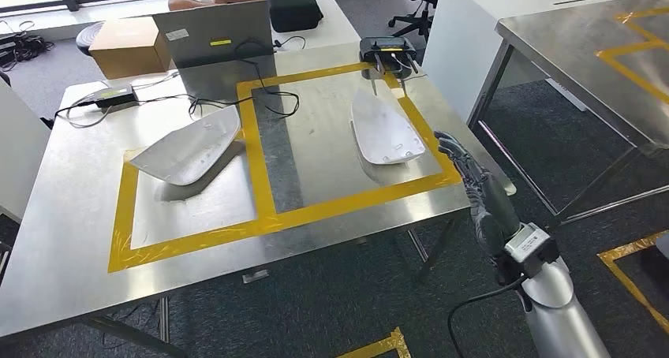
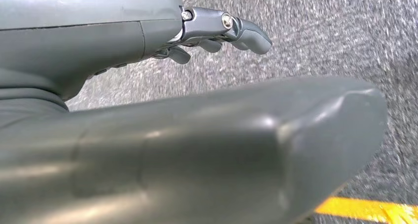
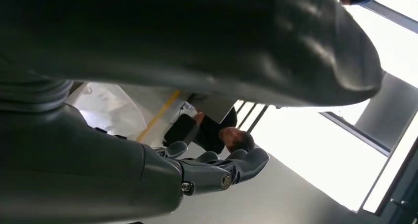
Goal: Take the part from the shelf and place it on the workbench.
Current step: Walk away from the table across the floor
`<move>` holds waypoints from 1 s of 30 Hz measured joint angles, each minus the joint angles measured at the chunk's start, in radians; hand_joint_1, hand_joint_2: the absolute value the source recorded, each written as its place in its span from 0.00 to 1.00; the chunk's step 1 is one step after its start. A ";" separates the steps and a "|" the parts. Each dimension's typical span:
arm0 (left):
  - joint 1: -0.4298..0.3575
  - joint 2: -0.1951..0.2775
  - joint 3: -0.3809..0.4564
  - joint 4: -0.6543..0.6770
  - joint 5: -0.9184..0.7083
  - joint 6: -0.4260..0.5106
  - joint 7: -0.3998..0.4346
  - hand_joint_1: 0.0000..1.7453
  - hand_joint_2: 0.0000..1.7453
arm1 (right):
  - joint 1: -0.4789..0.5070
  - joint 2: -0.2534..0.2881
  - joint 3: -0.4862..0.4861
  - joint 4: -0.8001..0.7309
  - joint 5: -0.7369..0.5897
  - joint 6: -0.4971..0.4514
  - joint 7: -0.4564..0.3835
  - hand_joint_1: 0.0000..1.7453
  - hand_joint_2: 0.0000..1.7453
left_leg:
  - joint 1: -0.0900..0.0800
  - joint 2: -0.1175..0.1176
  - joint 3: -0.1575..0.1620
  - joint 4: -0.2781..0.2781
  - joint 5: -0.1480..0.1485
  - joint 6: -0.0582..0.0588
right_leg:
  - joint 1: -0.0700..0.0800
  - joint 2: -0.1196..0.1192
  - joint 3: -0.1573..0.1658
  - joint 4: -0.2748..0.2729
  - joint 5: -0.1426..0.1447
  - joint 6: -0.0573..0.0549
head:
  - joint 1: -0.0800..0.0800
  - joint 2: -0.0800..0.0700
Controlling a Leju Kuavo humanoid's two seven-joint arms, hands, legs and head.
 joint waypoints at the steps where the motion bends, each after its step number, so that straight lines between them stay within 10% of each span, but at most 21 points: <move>1: 0.005 0.002 0.001 0.000 -0.003 -0.001 -0.003 0.00 0.00 | 0.013 0.010 0.006 0.001 0.019 -0.027 -0.006 0.00 0.00 | 0.001 0.002 -0.012 -0.001 0.013 0.005 | -0.001 0.000 -0.015 0.044 -0.049 0.004 | 0.001 0.000; 3: 0.017 0.006 0.001 -0.001 -0.017 -0.007 -0.008 0.00 0.00 | 0.043 0.034 0.014 0.003 0.039 -0.076 -0.002 0.00 0.00 | 0.000 0.004 -0.036 0.001 0.035 0.009 | -0.001 0.000 -0.047 0.173 -0.149 0.009 | 0.004 0.000; 5: 0.026 0.011 0.001 -0.001 -0.028 -0.012 -0.015 0.00 0.00 | 0.081 0.065 0.019 0.005 0.053 -0.124 0.015 0.00 0.00 | -0.002 0.004 -0.065 0.005 0.056 0.009 | -0.001 0.001 -0.045 0.258 -0.167 0.009 | 0.005 0.000; 8: 0.036 0.016 0.001 -0.002 -0.025 -0.007 -0.023 0.00 0.00 | 0.133 0.116 0.021 0.006 0.089 -0.193 0.046 0.00 0.00 | -0.004 0.004 -0.106 0.016 0.081 0.002 | 0.003 0.000 0.084 0.132 -0.118 -0.005 | 0.006 0.000; 11: 0.040 0.020 0.001 -0.002 -0.032 -0.001 -0.016 0.00 0.00 | 0.165 0.164 0.013 0.016 0.131 -0.246 0.058 0.00 0.00 | -0.004 0.006 -0.116 0.021 0.098 -0.016 | 0.015 0.000 0.188 -0.023 -0.133 -0.026 | 0.005 0.000; 14: 0.042 0.032 0.001 -0.002 -0.051 0.000 0.000 0.00 0.00 | 0.194 0.202 -0.008 0.048 0.156 -0.263 0.058 0.00 0.00 | 0.001 0.005 -0.121 0.021 0.102 -0.038 | 0.016 -0.001 0.178 -0.041 -0.112 -0.046 | 0.005 0.000; 19: 0.047 0.061 0.000 -0.003 -0.035 0.007 -0.010 0.00 0.00 | 0.225 0.246 -0.055 0.147 0.117 -0.209 0.037 0.00 0.00 | 0.003 0.003 -0.172 0.238 -0.089 -0.061 | 0.011 -0.005 0.116 -0.048 -0.052 -0.064 | -0.003 0.000; 21: 0.047 0.068 0.000 -0.004 -0.029 0.006 -0.014 0.00 0.00 | 0.225 0.261 -0.077 0.194 0.102 -0.191 0.037 0.00 0.00 | 0.004 0.003 -0.150 0.278 -0.071 -0.066 | 0.010 -0.006 0.084 -0.041 -0.030 -0.060 | -0.004 0.000; 23: 0.046 0.072 0.000 -0.004 -0.024 0.003 -0.019 0.00 0.00 | 0.222 0.276 -0.100 0.234 0.096 -0.181 0.041 0.00 0.00 | 0.007 0.003 -0.067 0.186 -0.022 -0.069 | 0.006 -0.007 0.052 -0.028 -0.011 -0.052 | -0.004 0.000; 26: 0.044 0.070 0.001 -0.004 -0.018 0.000 -0.023 0.00 0.00 | 0.210 0.292 -0.139 0.289 0.107 -0.183 0.051 0.00 0.00 | 0.003 -0.004 0.039 0.019 -0.042 -0.055 | 0.008 -0.007 0.026 -0.012 0.013 -0.033 | -0.003 0.000; 30: 0.042 0.057 0.001 -0.003 -0.015 -0.003 -0.023 0.00 0.00 | 0.178 0.298 -0.211 0.408 0.136 -0.187 0.083 0.00 0.00 | 0.000 -0.001 0.014 0.010 -0.019 -0.010 | 0.005 -0.003 0.012 -0.003 0.006 -0.006 | -0.005 0.000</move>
